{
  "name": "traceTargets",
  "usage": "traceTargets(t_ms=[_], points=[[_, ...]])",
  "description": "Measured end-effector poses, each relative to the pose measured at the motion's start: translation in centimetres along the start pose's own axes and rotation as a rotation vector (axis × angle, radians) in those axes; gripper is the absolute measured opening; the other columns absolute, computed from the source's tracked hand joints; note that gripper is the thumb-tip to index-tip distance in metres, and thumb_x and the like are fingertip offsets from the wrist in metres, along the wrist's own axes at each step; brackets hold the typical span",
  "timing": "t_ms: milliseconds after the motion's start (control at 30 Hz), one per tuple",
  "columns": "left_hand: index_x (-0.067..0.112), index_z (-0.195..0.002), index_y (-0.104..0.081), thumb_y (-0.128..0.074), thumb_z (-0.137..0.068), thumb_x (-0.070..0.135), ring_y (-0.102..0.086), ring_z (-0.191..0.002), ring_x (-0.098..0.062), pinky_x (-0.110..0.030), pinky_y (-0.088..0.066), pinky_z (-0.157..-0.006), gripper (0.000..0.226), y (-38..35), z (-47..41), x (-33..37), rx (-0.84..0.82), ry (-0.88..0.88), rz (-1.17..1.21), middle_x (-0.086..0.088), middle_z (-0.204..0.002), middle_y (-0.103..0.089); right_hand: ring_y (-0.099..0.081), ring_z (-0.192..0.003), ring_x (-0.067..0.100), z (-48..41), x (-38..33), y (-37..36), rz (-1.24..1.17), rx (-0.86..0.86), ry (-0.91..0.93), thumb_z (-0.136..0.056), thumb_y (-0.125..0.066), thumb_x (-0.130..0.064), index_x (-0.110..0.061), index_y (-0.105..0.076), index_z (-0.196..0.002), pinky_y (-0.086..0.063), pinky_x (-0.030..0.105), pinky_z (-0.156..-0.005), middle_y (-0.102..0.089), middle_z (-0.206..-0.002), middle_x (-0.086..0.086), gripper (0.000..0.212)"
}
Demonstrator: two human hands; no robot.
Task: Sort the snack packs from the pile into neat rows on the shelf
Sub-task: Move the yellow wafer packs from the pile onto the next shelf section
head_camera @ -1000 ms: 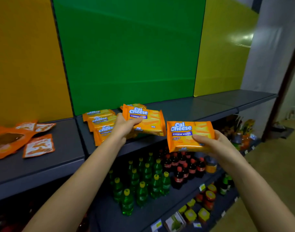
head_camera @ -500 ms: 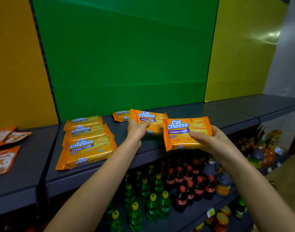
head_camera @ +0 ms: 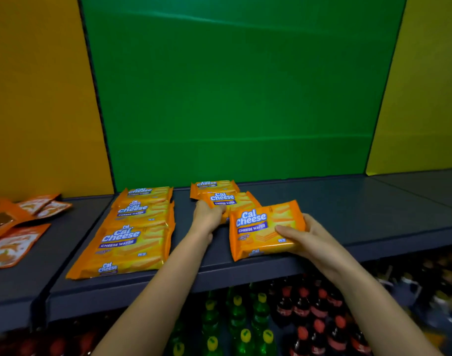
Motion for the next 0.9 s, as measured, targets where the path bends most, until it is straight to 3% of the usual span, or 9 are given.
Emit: traceTargets(t_ms=[100, 200, 267, 333, 467, 633, 733, 900], points=[[0.006, -0.106, -0.063, -0.063, -0.080, 0.006, -0.063, -0.103, -0.029, -0.044, -0.050, -0.094, 0.025, 0.8, -0.1, 0.1, 0.068, -0.002, -0.133, -0.014, -0.114, -0.066, -0.065, -0.088, 0.016, -1.5, 0.2, -0.9, 0.077, -0.078, 0.000, -0.082, -0.067, -0.012, -0.010, -0.048, -0.118, -0.053, 0.026, -0.076, -0.066, -0.102, 0.004, 0.041], [0.003, -0.105, -0.064, -0.062, -0.082, 0.006, -0.063, -0.103, -0.031, -0.043, -0.050, -0.094, 0.023, 1.7, -0.3, 0.6, 0.144, -0.001, -0.196, -0.016, -0.113, -0.066, -0.062, -0.101, 0.018, -3.1, 0.1, -1.1, 0.236, -0.104, 0.026, -0.078, -0.071, -0.021, -0.017, -0.047, -0.116, -0.047, 0.036, -0.096, -0.064, -0.111, 0.003, 0.045], [0.003, -0.102, -0.064, -0.063, -0.081, 0.007, -0.064, -0.103, -0.031, -0.044, -0.050, -0.093, 0.021, 2.2, -0.5, 0.7, 0.173, 0.020, -0.212, -0.018, -0.113, -0.066, -0.060, -0.107, 0.018, -3.6, 0.0, -1.4, 0.337, -0.118, 0.028, -0.076, -0.073, -0.030, -0.021, -0.047, -0.113, -0.044, 0.040, -0.101, -0.063, -0.115, 0.002, 0.046], [0.004, -0.098, -0.062, -0.064, -0.080, 0.008, -0.064, -0.102, -0.032, -0.044, -0.051, -0.092, 0.019, 2.6, -1.0, 0.6, 0.188, 0.049, -0.210, -0.018, -0.111, -0.066, -0.059, -0.110, 0.019, -3.9, 0.1, -1.8, 0.411, -0.133, 0.036, -0.076, -0.072, -0.036, -0.020, -0.046, -0.115, -0.044, 0.040, -0.101, -0.061, -0.119, 0.002, 0.050], [-0.002, -0.106, -0.061, -0.070, -0.074, 0.014, -0.065, -0.099, -0.032, -0.046, -0.052, -0.089, 0.038, 3.4, -2.3, -0.1, 0.218, 0.101, -0.268, -0.020, -0.112, -0.066, -0.053, -0.118, 0.023, -4.0, -0.5, -2.7, 0.609, -0.136, 0.075, -0.081, -0.064, -0.045, -0.013, -0.041, -0.130, -0.042, 0.034, -0.100, -0.056, -0.127, 0.005, 0.063], [-0.001, -0.121, -0.050, -0.062, -0.083, 0.018, -0.053, -0.117, -0.033, -0.038, -0.044, -0.097, 0.044, 3.3, -0.6, 2.4, 0.279, 0.060, -0.546, -0.019, -0.128, -0.055, -0.048, -0.122, 0.031, -4.2, -1.1, -3.8, 0.878, -0.155, 0.093, -0.081, -0.056, -0.055, -0.009, -0.037, -0.132, -0.039, 0.034, -0.097, -0.051, -0.133, 0.012, 0.071], [0.001, -0.120, -0.050, -0.055, -0.085, 0.018, -0.051, -0.118, -0.033, -0.035, -0.041, -0.094, 0.039, 3.4, -0.3, 3.7, 0.300, -0.024, -0.670, -0.019, -0.129, -0.054, -0.047, -0.122, 0.032, -4.5, -1.4, -4.2, 0.968, -0.162, 0.114, -0.082, -0.053, -0.058, -0.007, -0.039, -0.129, -0.039, 0.034, -0.095, -0.050, -0.132, 0.014, 0.071], [0.010, -0.110, -0.061, -0.053, -0.087, 0.019, -0.057, -0.109, -0.031, -0.037, -0.046, -0.089, 0.026, 2.6, 1.2, 6.8, 0.251, -0.317, -0.937, -0.012, -0.115, -0.065, -0.050, -0.120, 0.034, -4.8, -1.6, -4.4, 1.099, -0.154, 0.170, -0.079, -0.051, -0.066, -0.007, -0.044, -0.126, -0.042, 0.037, -0.093, -0.053, -0.128, 0.015, 0.076]])
Point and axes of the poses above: each hand's wrist, its own z-axis away from the middle knuckle, its own y-axis out of the back of the hand, x = y × z, the point moved 9 cm from there along -z, towards the middle knuckle
